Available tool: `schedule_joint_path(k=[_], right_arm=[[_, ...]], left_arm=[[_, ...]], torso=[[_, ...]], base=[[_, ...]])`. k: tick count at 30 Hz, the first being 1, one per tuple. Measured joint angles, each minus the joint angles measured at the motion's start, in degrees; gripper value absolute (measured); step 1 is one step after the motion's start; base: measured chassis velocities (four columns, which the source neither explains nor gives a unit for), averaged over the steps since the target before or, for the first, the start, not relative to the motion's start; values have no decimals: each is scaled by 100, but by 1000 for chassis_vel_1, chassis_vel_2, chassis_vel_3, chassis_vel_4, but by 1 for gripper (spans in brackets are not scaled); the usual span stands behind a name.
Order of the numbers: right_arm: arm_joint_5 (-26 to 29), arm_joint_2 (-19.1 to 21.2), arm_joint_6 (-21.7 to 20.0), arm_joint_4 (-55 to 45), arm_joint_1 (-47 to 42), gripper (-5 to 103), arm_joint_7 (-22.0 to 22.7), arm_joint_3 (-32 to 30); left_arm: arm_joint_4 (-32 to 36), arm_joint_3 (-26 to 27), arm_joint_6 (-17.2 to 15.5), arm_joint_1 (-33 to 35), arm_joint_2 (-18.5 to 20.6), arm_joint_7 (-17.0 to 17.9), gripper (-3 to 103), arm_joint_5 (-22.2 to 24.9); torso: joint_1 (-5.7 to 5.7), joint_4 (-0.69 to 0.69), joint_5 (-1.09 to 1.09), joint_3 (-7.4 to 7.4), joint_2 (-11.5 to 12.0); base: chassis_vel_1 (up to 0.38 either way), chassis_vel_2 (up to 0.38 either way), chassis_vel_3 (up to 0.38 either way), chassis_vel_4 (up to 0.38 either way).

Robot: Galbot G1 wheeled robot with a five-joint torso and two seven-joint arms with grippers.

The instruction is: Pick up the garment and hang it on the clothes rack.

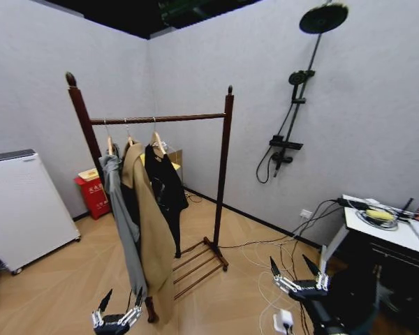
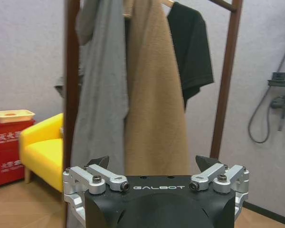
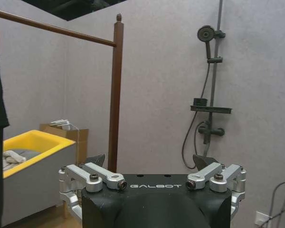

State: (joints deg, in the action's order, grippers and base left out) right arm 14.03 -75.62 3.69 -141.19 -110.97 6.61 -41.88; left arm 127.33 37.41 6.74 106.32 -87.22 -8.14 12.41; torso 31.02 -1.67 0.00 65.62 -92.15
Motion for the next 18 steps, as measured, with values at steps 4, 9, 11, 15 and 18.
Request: schedule_joint_path(k=[4,9,11,15,18], right_arm=[[1,0,-2,1,1,100,2,0],[2,1,-4,1,1,100,4,1],[2,0,-4,1,2,100,5,1],[2,1,-4,1,2,100,6,1],[2,1,-5,2,1,100,7,1]], left_arm=[[0,0,0,0,0,0,100,0],[0,0,0,0,0,0,100,0],[0,0,0,0,0,0,100,0],[0,0,0,0,0,0,100,0],[0,0,0,0,0,0,100,0]], torso=[[0,-2,0,0,0],[0,-1,0,0,0],[0,-1,0,0,0],[-1,0,0,0,0],[-1,-1,0,0,0]], base=[[-130,-120,-125,-144],[-130,-119,-127,-130],[-119,-124,-130,-122],[-127,-138,-110,-115],[-129,-125,-125,-117]])
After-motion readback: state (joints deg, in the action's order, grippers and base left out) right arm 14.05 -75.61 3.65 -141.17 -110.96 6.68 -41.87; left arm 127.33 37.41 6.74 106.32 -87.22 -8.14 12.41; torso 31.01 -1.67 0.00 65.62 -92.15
